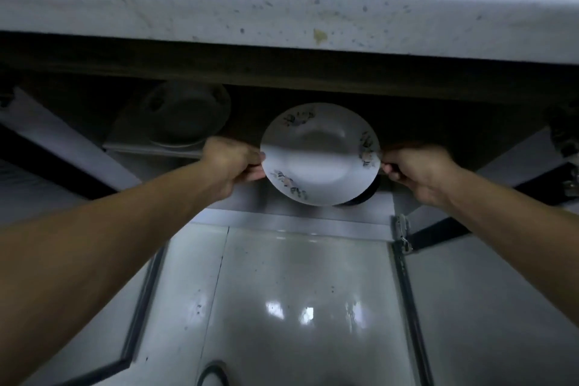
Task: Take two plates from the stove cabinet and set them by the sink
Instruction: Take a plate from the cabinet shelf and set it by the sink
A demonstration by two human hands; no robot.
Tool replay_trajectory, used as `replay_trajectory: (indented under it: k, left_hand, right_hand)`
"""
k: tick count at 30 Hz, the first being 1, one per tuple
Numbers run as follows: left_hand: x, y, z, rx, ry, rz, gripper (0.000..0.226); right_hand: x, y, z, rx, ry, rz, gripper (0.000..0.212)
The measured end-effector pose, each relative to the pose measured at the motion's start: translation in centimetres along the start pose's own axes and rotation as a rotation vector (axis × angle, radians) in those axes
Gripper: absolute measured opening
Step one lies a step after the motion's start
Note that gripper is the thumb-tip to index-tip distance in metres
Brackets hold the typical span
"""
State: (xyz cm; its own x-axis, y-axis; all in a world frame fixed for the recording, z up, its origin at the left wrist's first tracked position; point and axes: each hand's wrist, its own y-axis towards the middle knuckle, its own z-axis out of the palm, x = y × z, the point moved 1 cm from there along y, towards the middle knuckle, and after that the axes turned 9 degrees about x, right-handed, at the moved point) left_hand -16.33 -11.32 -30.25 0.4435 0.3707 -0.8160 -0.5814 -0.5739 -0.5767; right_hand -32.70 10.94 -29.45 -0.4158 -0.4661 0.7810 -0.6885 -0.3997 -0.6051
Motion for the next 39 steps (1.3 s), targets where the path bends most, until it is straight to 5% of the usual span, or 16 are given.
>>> replay_trajectory:
  k: [7, 20, 39]
  left_hand:
    - [1.2, -7.3, -2.9, -0.06, -0.01, -0.073, 0.005]
    - [1.1, -19.7, -8.2, -0.024, -0.033, -0.039, 0.001]
    - [-17.0, -41.7, -14.3, -0.07, -0.116, 0.129, 0.005]
  right_hand:
    - [-0.5, -6.0, 1.2, 0.002, -0.002, -0.077, 0.015]
    - [-0.2, -18.6, 3.1, 0.019, -0.012, -0.065, 0.005]
    - [18.5, -41.1, 3.4, 0.135, 0.026, -0.237, 0.012]
